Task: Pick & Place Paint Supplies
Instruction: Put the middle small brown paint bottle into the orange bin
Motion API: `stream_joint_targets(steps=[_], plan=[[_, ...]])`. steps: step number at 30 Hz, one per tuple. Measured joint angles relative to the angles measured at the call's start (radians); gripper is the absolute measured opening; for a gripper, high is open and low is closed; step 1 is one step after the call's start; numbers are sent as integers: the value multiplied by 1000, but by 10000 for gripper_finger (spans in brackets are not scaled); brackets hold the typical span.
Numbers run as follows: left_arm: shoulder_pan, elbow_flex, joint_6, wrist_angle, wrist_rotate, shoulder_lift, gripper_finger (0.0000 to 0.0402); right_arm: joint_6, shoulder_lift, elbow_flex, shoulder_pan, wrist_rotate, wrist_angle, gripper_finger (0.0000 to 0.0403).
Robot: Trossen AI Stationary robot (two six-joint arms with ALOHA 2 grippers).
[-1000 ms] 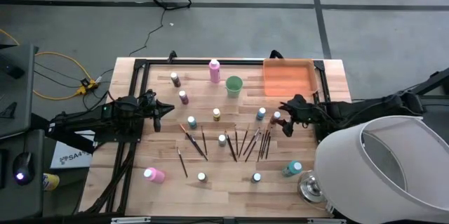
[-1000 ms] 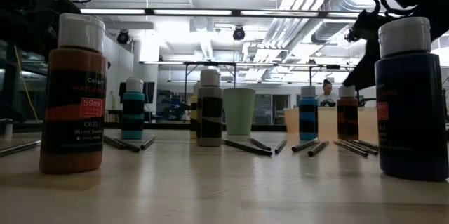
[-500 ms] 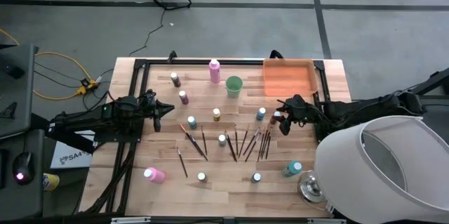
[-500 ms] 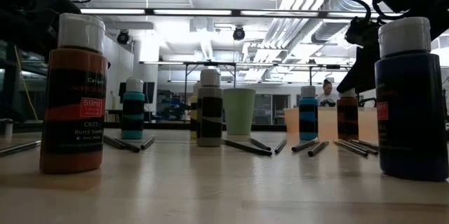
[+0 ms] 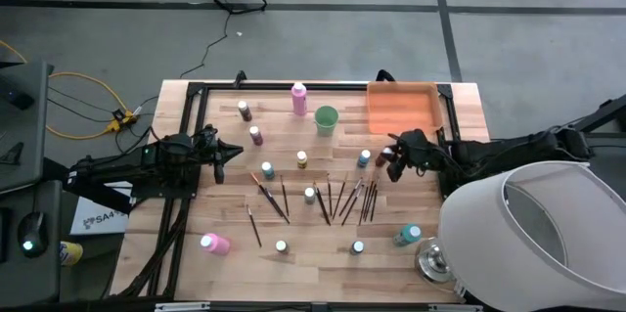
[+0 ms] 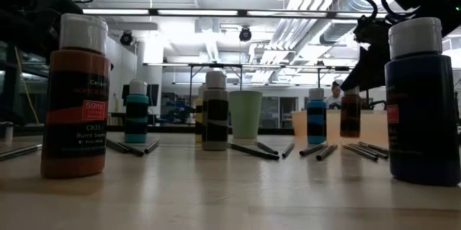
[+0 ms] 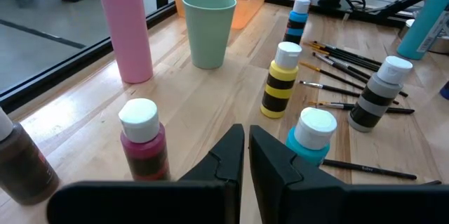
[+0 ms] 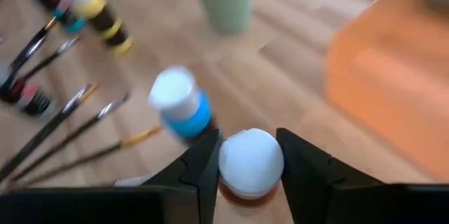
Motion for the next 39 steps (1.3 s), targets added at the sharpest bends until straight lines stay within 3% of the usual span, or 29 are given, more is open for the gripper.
stream_joint_targets(steps=[6,14,25,31,39], plan=[[0,0,0,0,0,0,22,-1,0,126,-24,168,-137,115],[0,0,0,0,0,0,22,129,0,201,-206,334,-282,125],[0,0,0,0,0,0,22,235,0,201,-415,339,-402,117],[0,0,0,0,0,0,22,404,0,201,-519,354,-566,132],[0,0,0,0,0,0,22,416,0,201,-606,386,-527,120]])
